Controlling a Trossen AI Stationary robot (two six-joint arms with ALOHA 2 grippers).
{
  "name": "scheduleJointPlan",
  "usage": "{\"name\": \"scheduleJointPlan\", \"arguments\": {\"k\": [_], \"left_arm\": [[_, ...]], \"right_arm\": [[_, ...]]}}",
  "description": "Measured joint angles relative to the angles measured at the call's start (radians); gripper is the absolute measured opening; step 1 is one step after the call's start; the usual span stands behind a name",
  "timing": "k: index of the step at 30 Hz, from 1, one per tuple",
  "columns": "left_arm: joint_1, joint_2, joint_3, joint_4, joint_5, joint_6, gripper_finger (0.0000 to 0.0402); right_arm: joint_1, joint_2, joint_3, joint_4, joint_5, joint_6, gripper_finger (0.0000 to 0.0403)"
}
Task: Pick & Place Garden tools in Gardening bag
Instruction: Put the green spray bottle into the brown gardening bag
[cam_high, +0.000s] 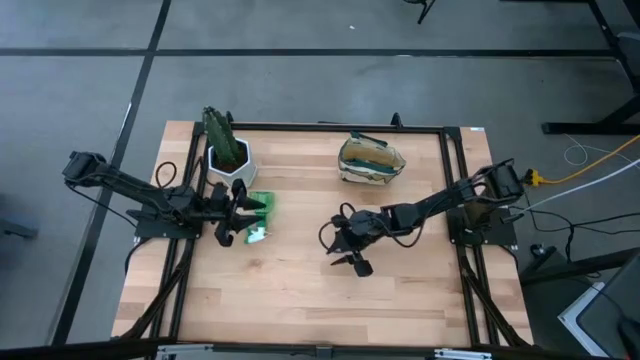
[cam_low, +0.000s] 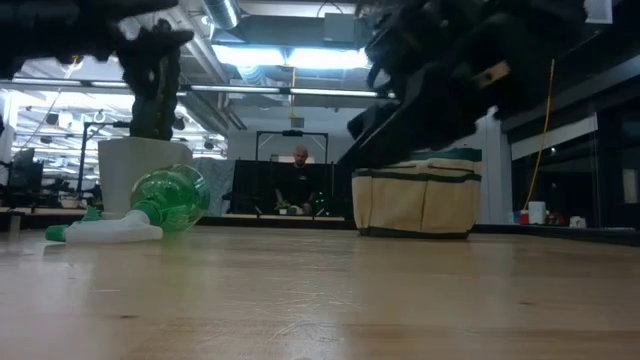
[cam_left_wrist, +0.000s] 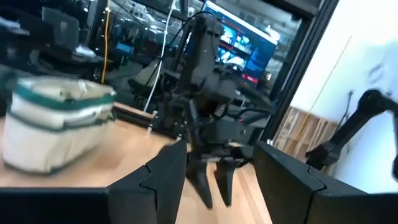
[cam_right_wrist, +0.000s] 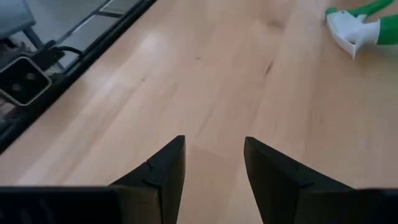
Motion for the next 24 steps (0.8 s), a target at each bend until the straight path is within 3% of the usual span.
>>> {"name": "scheduleJointPlan", "arguments": {"k": [5, 11, 17, 24], "left_arm": [[-0.001, 0.027, 0.195, -0.307, 0.001, 0.103, 0.0182], [-0.016, 0.154, 0.461, -0.718, 0.001, 0.097, 0.0182], [-0.066, 0.277, 0.600, -0.823, 0.003, 0.111, 0.0182], [-0.119, 0.352, 0.629, -0.887, 0.000, 0.122, 0.0182]], "right_arm": [[-0.026, 0.060, 0.000, 0.065, -0.004, 0.003, 0.0167], [-0.053, 0.088, 0.000, 0.099, -0.004, -0.001, 0.0167], [-0.100, 0.120, 0.000, 0.118, -0.002, -0.013, 0.0167], [-0.126, 0.188, 0.001, 0.213, -0.002, -0.016, 0.0167]]}}
